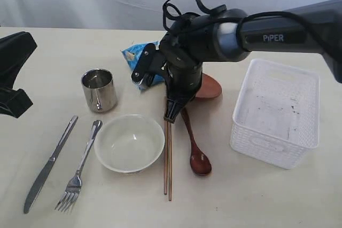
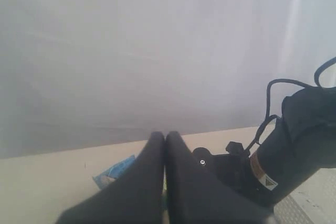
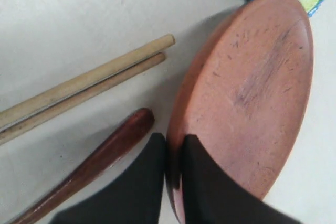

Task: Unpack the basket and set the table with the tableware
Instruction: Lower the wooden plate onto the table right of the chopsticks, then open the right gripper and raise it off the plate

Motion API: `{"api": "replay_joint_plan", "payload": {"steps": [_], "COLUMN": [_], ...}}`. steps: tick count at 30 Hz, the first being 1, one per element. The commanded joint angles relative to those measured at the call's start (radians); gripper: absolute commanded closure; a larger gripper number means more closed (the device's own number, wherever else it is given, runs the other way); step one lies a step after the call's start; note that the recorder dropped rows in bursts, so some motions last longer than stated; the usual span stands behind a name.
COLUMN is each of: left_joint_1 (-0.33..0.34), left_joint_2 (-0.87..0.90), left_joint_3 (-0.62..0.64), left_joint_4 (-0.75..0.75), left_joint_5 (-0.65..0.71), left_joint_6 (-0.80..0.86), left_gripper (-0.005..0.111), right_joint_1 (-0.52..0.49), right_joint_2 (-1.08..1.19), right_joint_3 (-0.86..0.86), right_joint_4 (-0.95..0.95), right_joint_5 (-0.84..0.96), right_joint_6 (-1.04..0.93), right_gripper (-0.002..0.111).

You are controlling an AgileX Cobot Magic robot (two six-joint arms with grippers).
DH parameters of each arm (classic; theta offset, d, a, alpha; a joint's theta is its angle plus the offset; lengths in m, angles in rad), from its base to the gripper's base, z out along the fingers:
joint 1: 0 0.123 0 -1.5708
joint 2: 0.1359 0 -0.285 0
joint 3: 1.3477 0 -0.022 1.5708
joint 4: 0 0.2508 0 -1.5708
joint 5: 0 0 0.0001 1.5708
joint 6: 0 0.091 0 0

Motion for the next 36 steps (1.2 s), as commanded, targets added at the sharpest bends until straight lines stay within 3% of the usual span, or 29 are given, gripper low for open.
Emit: {"api": "replay_joint_plan", "payload": {"steps": [1,24,31,36], "left_joint_1": [-0.002,-0.002,-0.002,-0.002], "left_joint_2": [-0.005,-0.005,-0.005,-0.005], "left_joint_3": [0.006,0.006,0.006,0.006], "left_joint_4": [0.003,0.003,0.003,0.003], "left_joint_5": [-0.002,-0.002,-0.002,-0.002], "left_joint_6": [0.007,0.008,0.008,0.008], "left_gripper": [0.107,0.107,0.107,0.107], "right_joint_1": [-0.015,-0.047,-0.047,-0.047], "right_joint_2": [0.02,0.068,0.068,0.044], "right_joint_3": [-0.007,-0.007,-0.007,-0.01], "right_joint_4": [-0.001,0.038,0.06,0.06], "right_joint_5": [-0.049,-0.09,-0.088,-0.088], "right_joint_6": [-0.036,-0.034,-0.03,-0.011], "right_gripper": [0.109,0.107,0.072,0.07]}}
